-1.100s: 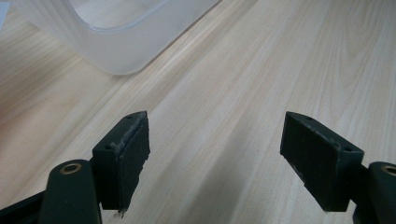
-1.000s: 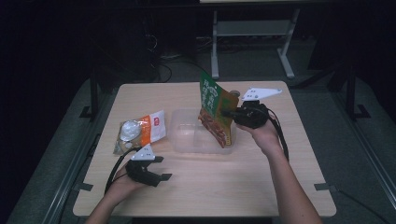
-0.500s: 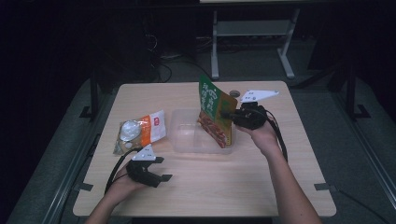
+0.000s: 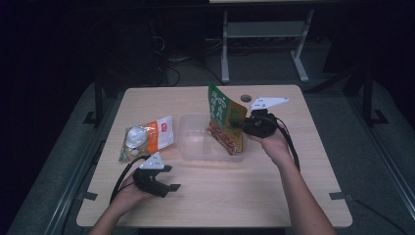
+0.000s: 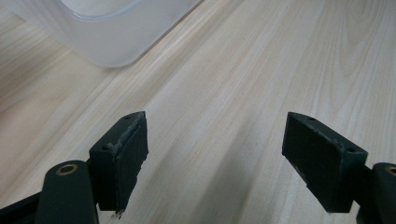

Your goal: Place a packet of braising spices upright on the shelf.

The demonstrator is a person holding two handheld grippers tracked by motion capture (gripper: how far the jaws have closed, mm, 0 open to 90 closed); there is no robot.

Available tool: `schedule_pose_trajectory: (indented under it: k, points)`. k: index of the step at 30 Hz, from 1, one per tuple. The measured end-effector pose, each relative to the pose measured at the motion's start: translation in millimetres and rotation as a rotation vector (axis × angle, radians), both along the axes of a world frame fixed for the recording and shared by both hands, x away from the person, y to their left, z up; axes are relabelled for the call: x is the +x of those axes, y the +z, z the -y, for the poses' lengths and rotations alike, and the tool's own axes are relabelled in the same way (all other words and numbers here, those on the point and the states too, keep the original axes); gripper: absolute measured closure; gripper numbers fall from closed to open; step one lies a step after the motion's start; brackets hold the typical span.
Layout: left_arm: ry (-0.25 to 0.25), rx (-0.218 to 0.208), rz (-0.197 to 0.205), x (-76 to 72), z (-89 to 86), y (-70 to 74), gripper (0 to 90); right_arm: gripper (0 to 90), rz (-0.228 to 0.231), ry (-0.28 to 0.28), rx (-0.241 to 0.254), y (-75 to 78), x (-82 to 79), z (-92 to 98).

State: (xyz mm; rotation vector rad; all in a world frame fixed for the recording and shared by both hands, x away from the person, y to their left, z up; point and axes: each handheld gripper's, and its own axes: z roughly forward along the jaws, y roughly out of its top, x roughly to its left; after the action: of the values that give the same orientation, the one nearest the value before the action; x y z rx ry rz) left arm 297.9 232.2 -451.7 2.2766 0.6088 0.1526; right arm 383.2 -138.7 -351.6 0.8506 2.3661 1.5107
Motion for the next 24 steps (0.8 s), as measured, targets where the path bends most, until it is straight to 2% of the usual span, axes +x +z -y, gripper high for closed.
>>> schedule_pose_trajectory:
  k: [6, 14, 17, 24]
  points:
    - [-0.001, 0.004, -0.005, -0.7, 1.3, -0.7, 21.3, 89.3, -0.015, 0.006, 0.003, -5.1, -0.4, 1.6]
    - [-0.006, 0.004, -0.002, -0.9, 1.8, -0.6, 21.1, 87.4, -0.019, 0.007, -0.025, -6.0, -5.0, -0.1]
    - [-0.007, 0.003, -0.001, -1.0, 2.0, -0.6, 21.0, 82.5, -0.012, 0.003, -0.027, -5.7, -6.3, -0.6]
    - [-0.003, -0.003, 0.0, -1.3, 1.8, -0.4, 20.7, 62.9, -0.015, 0.002, -0.055, -5.0, -10.9, -4.1]
